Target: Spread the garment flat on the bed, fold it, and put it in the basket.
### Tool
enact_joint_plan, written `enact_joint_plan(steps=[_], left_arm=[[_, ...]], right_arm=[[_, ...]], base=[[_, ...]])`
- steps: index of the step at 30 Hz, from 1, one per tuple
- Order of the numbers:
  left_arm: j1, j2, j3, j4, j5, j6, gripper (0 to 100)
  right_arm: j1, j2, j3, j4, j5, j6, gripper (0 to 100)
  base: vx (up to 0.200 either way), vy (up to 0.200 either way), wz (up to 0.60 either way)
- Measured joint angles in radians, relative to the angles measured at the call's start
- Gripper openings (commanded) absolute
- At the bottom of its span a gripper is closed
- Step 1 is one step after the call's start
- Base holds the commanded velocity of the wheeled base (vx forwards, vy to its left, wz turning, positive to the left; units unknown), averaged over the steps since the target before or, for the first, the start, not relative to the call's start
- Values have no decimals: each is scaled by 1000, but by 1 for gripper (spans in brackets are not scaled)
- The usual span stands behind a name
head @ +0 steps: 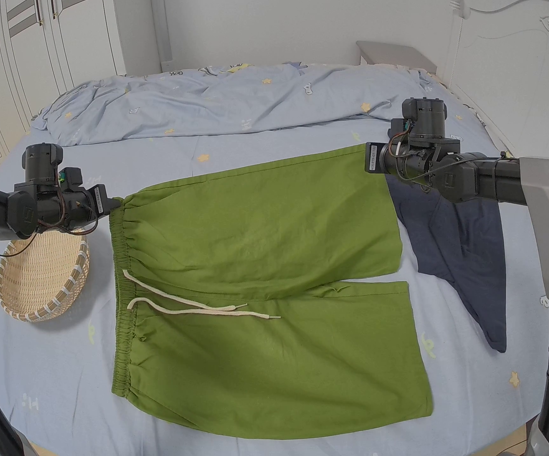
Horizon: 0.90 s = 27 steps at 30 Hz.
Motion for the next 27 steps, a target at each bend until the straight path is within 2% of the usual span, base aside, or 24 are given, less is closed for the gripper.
enact_joint_plan(steps=[14,19,25,26,27], left_arm=[[33,28,-23,-1,14,8,0],[49,41,-31,-1,16,61,0],[36,76,-34,-2,78,81,0],[32,81,-35,-3,87,80,100],[30,85,-35,-6,91,80,100]], right_arm=[[13,110,-44,-14,-33,-27,0],[15,143,-44,-11,-36,-27,0],[12,166,-44,-14,-38,-16,0],[11,167,-44,-14,-38,-15,0],[11,169,-44,-14,-39,-15,0]], base=[[0,0,0],[0,0,0],[0,0,0],[0,0,0],[0,0,0]])
